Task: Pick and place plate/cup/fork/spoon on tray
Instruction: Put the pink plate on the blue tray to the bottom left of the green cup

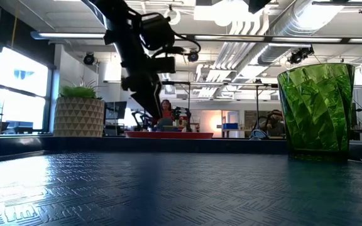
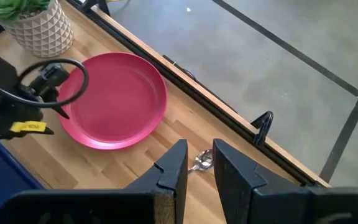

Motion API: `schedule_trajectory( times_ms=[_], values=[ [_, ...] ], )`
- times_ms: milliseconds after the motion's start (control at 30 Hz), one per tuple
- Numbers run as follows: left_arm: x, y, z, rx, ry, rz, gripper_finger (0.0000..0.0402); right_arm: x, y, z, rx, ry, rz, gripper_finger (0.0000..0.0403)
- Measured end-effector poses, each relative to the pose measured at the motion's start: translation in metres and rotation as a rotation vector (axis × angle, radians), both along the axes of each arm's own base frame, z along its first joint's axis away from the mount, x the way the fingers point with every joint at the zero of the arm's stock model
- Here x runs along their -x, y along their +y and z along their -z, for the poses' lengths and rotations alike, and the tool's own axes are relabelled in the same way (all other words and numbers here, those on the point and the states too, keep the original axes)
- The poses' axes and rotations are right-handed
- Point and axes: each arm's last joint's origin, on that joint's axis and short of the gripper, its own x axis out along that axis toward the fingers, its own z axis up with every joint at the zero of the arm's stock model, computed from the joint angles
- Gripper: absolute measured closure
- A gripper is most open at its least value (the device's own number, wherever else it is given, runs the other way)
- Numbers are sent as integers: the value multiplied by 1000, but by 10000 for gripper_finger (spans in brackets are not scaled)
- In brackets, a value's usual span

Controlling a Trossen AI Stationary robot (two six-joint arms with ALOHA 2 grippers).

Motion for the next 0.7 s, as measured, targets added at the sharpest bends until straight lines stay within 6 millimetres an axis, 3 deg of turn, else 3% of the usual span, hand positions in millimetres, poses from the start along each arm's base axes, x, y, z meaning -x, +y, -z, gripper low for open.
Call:
schedule_trajectory(
  times_ms=[700],
  values=[
    [-16,-1,42,-4,66,-4,222,-1,0,-1,4,-14,0,336]
  ],
)
